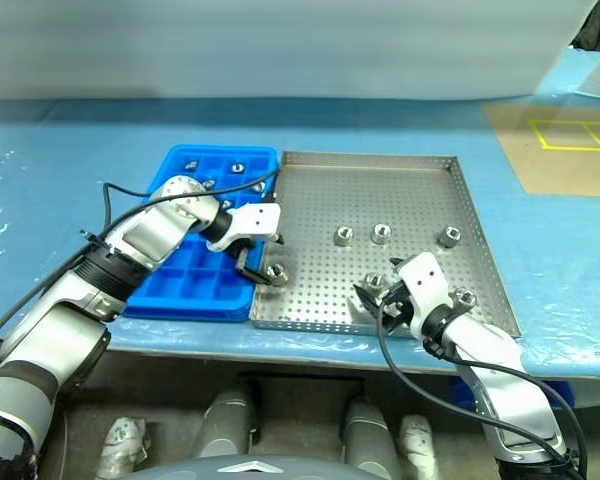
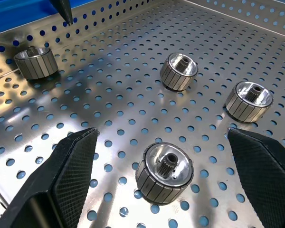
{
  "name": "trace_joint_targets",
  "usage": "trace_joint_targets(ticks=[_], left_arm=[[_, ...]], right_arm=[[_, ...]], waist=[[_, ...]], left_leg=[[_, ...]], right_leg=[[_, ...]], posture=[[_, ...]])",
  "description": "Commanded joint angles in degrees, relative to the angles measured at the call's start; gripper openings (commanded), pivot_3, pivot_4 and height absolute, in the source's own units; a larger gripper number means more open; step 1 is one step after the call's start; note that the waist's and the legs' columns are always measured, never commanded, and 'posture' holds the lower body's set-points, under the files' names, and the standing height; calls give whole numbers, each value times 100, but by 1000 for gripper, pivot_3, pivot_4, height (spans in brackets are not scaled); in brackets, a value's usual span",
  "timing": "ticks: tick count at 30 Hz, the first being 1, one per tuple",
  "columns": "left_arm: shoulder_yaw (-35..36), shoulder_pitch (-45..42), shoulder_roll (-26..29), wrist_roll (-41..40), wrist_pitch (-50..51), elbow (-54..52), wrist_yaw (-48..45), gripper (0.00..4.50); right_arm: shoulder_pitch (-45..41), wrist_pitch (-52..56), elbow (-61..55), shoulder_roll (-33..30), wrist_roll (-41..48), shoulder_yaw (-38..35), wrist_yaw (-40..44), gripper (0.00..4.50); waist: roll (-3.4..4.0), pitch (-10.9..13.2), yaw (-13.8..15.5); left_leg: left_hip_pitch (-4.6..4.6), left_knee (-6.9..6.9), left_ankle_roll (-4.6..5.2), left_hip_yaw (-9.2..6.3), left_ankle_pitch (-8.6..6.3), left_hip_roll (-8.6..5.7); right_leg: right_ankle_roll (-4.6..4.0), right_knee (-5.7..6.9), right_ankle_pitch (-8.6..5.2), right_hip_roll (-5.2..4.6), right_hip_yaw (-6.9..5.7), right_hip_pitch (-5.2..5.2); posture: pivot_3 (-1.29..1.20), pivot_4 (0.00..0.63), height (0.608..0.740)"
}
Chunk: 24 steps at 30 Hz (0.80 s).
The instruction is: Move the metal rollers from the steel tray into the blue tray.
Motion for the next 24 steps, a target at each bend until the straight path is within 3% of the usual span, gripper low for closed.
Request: trace_joint_targets(ticks=[1, 24], left_arm=[[-34, -171, -94, 168, -123, -38, -34, 4500], [-503, -520, -407, 1157, -593, 501, -305, 4500]], right_arm=[[5, -96, -313, 25, -1, -31, -46, 4474], [-20, -151, -273, 137, -71, 54, -128, 4474]], waist=[[0, 0, 3], [0, 0, -61]], left_leg=[[0, 0, 0, 0, 0, 0], [3, -1, 0, 0, 0, 0]], right_leg=[[-1, 0, 1, 0, 0, 0], [15, 0, -9, 0, 0, 0]], posture=[[0, 150, 740], [-11, 150, 740]])
